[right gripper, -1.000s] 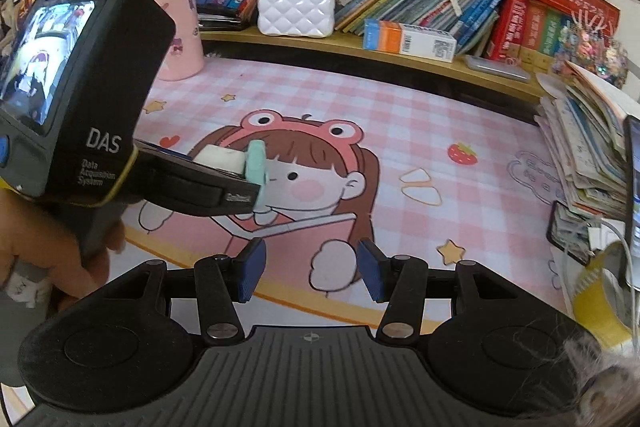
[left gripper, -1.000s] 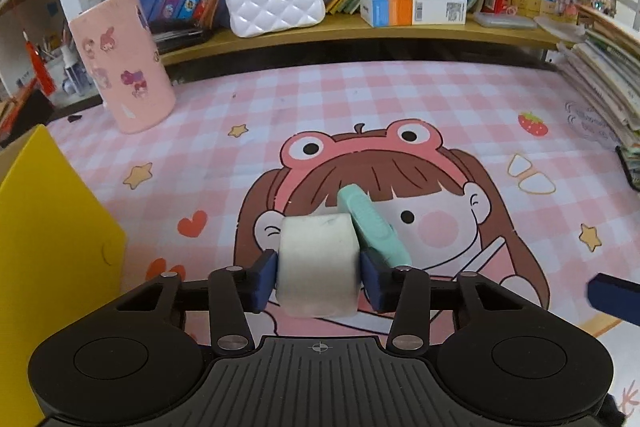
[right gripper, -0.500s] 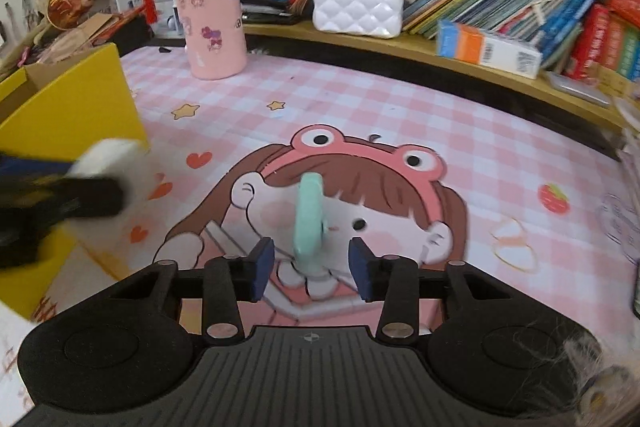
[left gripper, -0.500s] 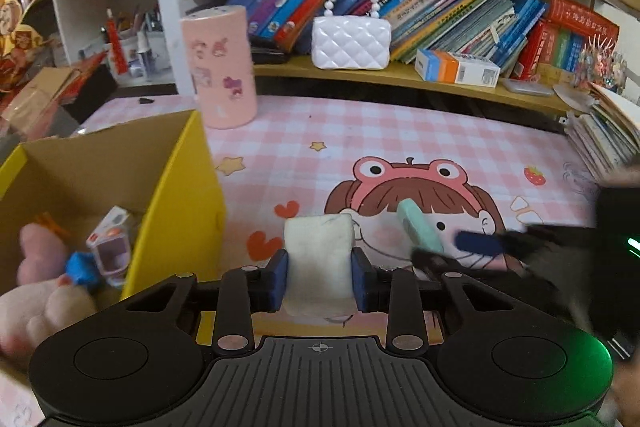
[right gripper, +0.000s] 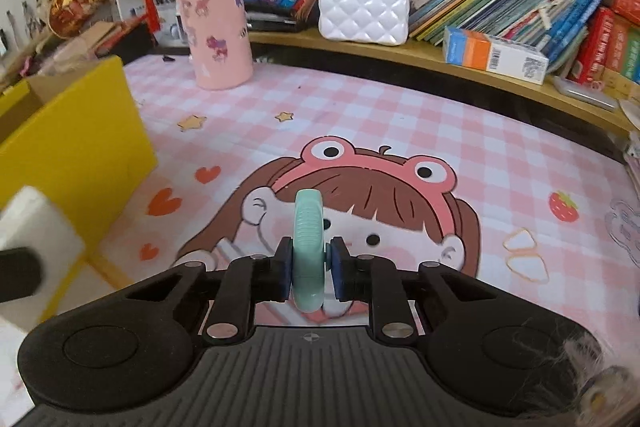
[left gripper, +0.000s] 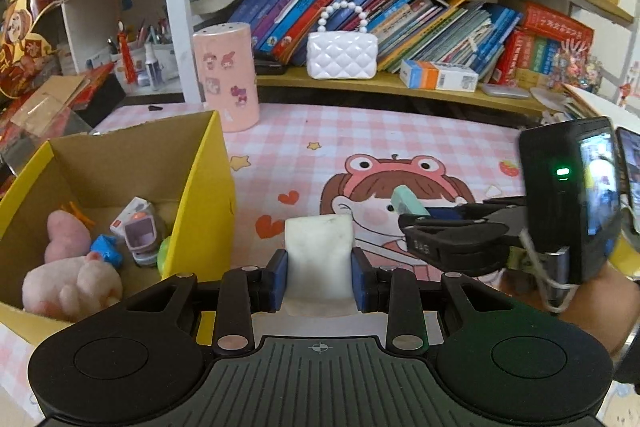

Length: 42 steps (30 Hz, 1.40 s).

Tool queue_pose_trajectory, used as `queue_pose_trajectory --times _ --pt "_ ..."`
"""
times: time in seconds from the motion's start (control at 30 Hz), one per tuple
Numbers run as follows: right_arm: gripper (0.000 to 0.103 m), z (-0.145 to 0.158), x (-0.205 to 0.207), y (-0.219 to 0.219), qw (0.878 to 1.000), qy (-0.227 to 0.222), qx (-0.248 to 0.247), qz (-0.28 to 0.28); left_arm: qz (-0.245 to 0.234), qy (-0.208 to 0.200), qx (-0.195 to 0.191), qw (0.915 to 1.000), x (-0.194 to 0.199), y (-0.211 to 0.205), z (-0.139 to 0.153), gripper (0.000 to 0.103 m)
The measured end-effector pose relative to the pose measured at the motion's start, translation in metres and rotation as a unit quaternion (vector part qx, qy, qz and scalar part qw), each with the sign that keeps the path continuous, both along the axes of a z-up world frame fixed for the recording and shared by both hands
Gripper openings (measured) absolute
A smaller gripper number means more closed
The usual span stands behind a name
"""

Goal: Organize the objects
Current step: 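Lift the white block and green roller and carry them over the yellow box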

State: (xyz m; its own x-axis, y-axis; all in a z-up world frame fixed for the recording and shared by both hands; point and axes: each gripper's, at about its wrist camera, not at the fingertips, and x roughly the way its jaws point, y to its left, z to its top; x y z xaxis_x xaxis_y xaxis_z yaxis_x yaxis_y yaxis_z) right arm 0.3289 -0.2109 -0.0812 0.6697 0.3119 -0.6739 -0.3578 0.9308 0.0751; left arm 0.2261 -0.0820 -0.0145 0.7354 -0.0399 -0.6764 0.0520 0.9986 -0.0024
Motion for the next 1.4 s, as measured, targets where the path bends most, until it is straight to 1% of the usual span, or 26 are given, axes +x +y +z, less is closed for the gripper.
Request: queue_pose_trajectory --times 0.27,0.43,0.57,0.67,0.73,0.83,0.93,1.1,1.23,1.4 --pt "0.018 0.022 -0.064 -0.02 0.998 0.032 0.028 -0.046 -0.02 -0.006 -0.005 0.9998 -0.032 0.007 0.002 0.03" --pt "0.018 0.03 -0.11 -0.017 0.997 0.039 0.031 -0.061 -0.041 -0.009 -0.003 0.9991 -0.056 0.014 0.0 0.03" --pt "0.018 0.033 -0.145 -0.008 0.997 0.04 0.023 -0.066 -0.057 -0.006 -0.01 0.9983 -0.075 0.021 -0.004 0.03" --pt "0.018 0.033 -0.167 0.003 0.997 0.036 0.004 -0.065 -0.067 -0.001 -0.02 0.9976 -0.089 0.03 -0.008 0.03" --pt "0.018 0.035 -0.179 0.01 0.997 0.034 0.0 -0.069 -0.073 0.002 -0.024 0.997 -0.1 0.037 -0.01 0.03" --pt "0.018 0.035 -0.198 0.026 0.997 0.037 -0.011 -0.068 -0.071 -0.002 -0.03 0.997 -0.114 0.056 -0.007 0.03" --pt "0.018 0.036 -0.216 0.041 0.997 0.037 -0.014 -0.066 -0.068 -0.005 -0.024 0.9974 -0.127 0.076 -0.006 0.03" --pt "0.018 0.036 -0.242 0.069 0.997 0.035 -0.021 -0.065 -0.073 0.018 -0.02 0.9969 -0.153 0.105 -0.015 0.03" --pt "0.018 0.035 -0.258 0.093 0.997 0.035 -0.022 -0.061 -0.082 0.025 -0.011 0.9963 -0.171 0.126 -0.019 0.03" --pt "0.018 0.032 -0.272 0.123 0.998 0.038 -0.018 -0.049 -0.073 0.017 -0.004 0.9972 -0.189 0.152 -0.016 0.03"
